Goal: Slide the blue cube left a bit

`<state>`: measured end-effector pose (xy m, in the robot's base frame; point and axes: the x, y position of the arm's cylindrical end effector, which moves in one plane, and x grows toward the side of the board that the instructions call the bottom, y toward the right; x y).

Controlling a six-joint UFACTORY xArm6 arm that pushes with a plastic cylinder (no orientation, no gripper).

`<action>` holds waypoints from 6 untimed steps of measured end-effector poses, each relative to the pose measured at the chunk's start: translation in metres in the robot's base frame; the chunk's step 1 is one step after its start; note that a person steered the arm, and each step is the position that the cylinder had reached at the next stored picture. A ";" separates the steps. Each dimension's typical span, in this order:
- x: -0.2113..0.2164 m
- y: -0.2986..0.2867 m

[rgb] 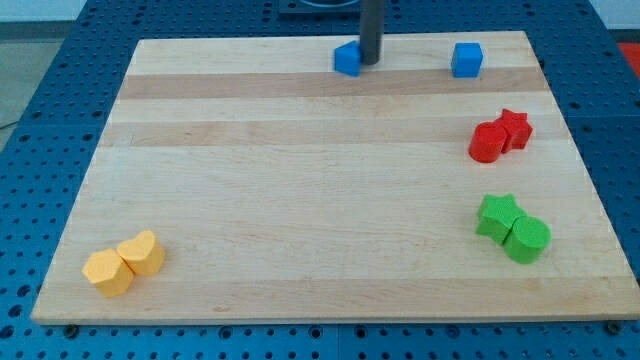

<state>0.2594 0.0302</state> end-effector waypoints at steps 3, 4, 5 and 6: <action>-0.045 0.078; -0.067 0.159; -0.050 0.215; -0.003 0.202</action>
